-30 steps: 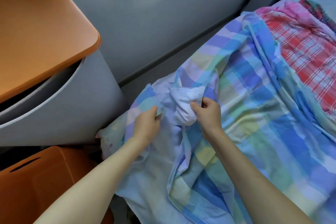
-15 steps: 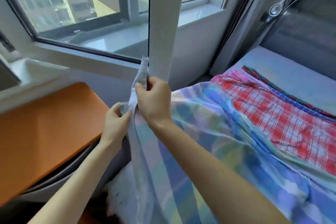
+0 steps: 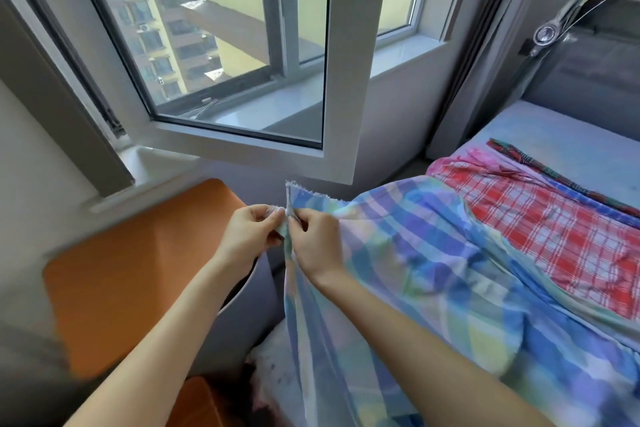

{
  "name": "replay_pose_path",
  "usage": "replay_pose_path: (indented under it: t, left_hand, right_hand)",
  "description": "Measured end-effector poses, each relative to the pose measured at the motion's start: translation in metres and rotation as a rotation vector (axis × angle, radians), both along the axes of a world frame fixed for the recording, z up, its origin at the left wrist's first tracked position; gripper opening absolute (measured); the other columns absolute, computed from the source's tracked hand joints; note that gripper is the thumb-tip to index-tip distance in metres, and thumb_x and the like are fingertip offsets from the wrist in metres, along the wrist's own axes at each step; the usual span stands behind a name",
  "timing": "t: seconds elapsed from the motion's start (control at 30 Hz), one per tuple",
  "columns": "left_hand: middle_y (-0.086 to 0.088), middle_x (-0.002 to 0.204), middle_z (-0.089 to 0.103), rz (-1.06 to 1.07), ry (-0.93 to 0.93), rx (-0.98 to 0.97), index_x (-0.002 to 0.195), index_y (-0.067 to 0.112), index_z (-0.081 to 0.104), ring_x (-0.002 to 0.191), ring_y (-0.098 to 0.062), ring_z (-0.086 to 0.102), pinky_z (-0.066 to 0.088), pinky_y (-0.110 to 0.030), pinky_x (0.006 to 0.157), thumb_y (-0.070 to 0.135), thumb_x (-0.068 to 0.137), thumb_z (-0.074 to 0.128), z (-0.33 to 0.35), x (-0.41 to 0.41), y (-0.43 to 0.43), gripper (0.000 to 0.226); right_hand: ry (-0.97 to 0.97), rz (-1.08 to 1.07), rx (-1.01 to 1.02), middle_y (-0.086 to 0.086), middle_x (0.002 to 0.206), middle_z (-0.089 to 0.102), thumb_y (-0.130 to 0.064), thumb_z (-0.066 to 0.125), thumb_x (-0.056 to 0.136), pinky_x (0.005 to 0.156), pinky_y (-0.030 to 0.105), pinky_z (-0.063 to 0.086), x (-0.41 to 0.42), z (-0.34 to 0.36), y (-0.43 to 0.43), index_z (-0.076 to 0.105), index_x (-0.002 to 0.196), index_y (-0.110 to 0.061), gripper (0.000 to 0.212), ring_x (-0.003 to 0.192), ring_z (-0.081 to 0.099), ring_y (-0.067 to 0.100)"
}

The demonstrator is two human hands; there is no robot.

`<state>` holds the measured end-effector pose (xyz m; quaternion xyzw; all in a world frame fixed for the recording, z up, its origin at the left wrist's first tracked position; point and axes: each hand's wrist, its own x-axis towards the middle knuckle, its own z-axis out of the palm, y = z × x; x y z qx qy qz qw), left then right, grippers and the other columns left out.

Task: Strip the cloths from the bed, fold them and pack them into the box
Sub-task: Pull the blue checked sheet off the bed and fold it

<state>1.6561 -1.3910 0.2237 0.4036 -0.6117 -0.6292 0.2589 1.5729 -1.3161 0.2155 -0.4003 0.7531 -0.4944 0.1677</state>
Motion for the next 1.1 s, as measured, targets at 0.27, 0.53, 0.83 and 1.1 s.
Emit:
replay_pose_path:
  t: [0.27,0.53,0.83,1.1]
  left_hand:
    - [-0.001,0.053,0.059,0.029,-0.137,-0.148,0.074,-0.003,0.062,0.039,-0.001,0.051,0.044,-0.015,0.044,0.006,0.096,0.051,0.024,-0.005,-0.001,0.026]
    - [-0.010,0.060,0.049,0.051,-0.229,-0.097,0.070,0.008,0.054,0.052,-0.019,0.048,0.046,-0.027,0.055,0.034,0.084,0.068,0.041,-0.021,0.005,0.033]
    - [-0.006,0.052,0.058,0.032,-0.164,-0.022,0.068,0.005,0.055,0.033,-0.008,0.052,0.049,-0.017,0.043,-0.008,0.086,0.055,0.081,-0.038,-0.003,0.022]
    - [-0.008,0.047,0.059,0.014,-0.085,0.104,0.075,0.003,0.050,0.033,-0.011,0.056,0.043,-0.014,0.038,-0.004,0.091,0.049,0.119,-0.067,-0.007,0.017]
  right_hand:
    - [0.454,0.099,0.086,0.013,0.090,0.068,-0.019,0.038,0.097,0.064,0.031,0.037,0.001,0.015,0.014,0.065,0.099,-0.009,0.029,0.080,0.061,0.031]
    - [0.564,0.160,0.296,0.017,0.111,0.064,-0.003,0.036,0.093,0.076,0.035,0.041,-0.003,0.028,0.012,0.059,0.112,-0.002,0.030,0.100,0.059,0.034]
    - [0.430,-0.098,0.260,0.011,0.085,0.065,-0.015,0.054,0.083,0.067,0.038,0.047,-0.021,0.003,0.069,0.055,0.092,-0.011,0.010,0.079,0.059,0.036]
    - [0.327,-0.298,0.339,0.011,0.073,0.053,-0.001,0.052,0.081,0.057,0.032,0.032,-0.040,-0.033,0.139,0.050,0.086,-0.005,0.007,0.069,0.057,0.038]
